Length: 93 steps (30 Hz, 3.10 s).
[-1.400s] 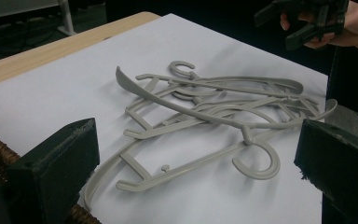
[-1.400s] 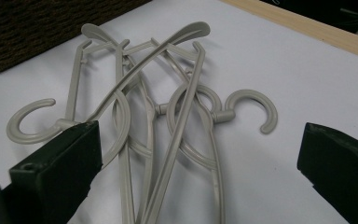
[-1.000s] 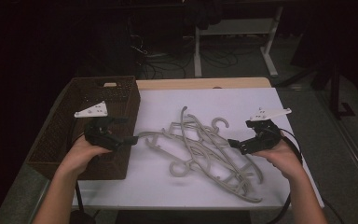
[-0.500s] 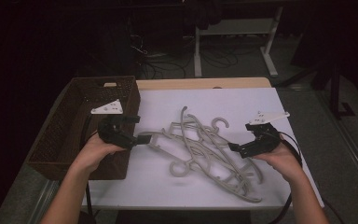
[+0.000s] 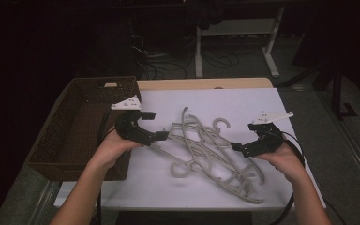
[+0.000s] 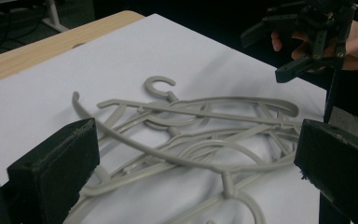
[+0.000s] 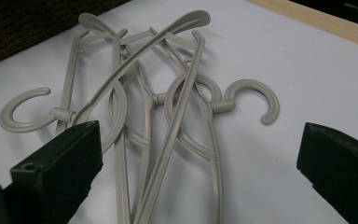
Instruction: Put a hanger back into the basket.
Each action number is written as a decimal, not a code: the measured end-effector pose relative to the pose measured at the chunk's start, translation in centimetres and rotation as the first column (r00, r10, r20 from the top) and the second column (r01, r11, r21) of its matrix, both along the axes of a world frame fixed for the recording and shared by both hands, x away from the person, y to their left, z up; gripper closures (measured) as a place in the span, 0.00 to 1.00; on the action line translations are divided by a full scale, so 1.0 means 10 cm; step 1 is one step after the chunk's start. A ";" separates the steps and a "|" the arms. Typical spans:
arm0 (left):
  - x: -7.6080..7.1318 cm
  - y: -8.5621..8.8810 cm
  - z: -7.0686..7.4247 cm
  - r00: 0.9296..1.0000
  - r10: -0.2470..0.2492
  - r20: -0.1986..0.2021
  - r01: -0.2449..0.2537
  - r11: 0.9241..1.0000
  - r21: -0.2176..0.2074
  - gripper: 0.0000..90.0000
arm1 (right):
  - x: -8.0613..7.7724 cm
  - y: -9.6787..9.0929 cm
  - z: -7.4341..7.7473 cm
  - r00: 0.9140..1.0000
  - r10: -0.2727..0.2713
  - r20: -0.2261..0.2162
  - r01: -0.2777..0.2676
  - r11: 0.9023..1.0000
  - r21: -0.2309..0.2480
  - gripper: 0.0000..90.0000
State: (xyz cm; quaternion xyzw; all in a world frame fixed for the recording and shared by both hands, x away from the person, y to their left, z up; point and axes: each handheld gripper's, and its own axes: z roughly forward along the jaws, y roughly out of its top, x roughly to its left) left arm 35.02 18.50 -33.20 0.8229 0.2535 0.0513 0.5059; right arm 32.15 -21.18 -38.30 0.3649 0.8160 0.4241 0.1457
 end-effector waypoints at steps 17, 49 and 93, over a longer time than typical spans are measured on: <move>0.30 -0.56 -0.39 0.997 0.073 -0.004 -0.071 0.987 0.143 0.06 | -0.01 -0.03 0.03 1.000 -0.003 0.007 0.003 1.000 0.003 0.00; 0.71 -0.93 -1.09 0.949 0.268 -0.166 -0.202 0.921 0.333 0.51 | -0.01 0.00 0.03 1.000 0.004 0.007 -0.004 1.000 -0.002 0.00; 1.36 -1.81 -0.85 0.995 0.071 -0.065 -0.039 0.915 0.401 0.91 | 0.01 -0.06 0.05 1.000 -0.006 0.018 0.005 1.000 0.011 0.00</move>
